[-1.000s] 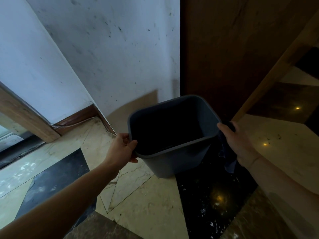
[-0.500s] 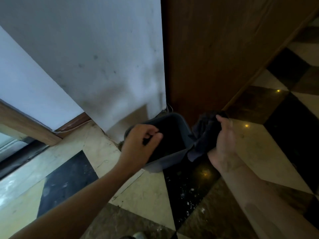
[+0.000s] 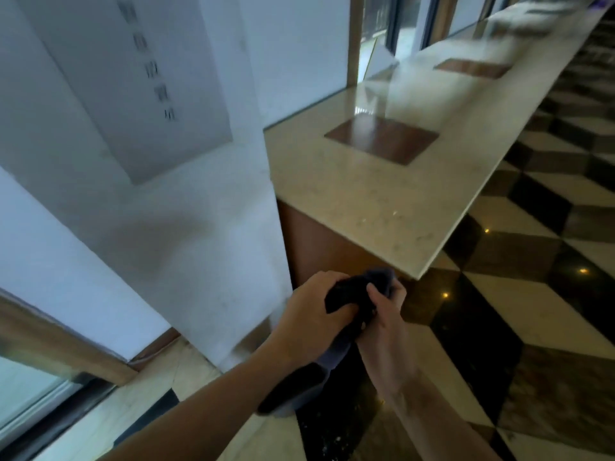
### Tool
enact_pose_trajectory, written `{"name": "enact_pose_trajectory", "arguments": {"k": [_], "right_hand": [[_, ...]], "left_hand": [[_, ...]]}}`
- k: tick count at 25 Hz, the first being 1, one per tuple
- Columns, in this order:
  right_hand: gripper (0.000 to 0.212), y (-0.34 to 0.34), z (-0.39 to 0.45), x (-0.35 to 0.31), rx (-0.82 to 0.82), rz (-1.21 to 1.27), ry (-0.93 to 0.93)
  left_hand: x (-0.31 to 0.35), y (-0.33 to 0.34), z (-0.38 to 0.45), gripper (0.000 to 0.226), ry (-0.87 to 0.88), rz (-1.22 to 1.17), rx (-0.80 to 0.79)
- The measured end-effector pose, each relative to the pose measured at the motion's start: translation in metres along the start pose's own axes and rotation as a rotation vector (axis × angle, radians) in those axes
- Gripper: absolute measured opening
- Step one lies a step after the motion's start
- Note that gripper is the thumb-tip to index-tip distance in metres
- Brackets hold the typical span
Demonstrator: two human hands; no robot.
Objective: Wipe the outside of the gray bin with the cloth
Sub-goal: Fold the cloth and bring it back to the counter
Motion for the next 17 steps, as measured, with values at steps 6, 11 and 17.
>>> {"name": "enact_pose_trajectory", "arguments": {"k": [6,11,17], "right_hand": [[0.063,-0.016,-0.032,-0.145,0.086,-0.259,-0.097],[0.027,-0.01,-0.036,-0.214,-0.039,-0.676,-0.064],[0.009,-0.011,0.001,-0.275,0.094,-0.764,-0.261]], "left_hand": [[0.13,-0.036,0.051,0.028,0.095,-0.06,-0.144],[0.191,-0.028,0.079,0.024,0.143,-0.138,-0.248],[0.176,-0.026,0.12,0.027,0.132,-0.113,-0.076]]}}
Point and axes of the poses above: each hand's wrist, its own z-axis towards the middle knuckle, its own y-axis out of the palm, x = y × z, the point moved 7 cm from there along z, towards the middle knuckle, and after that the axes turned 2 degrees about x, right-handed, at the moved point
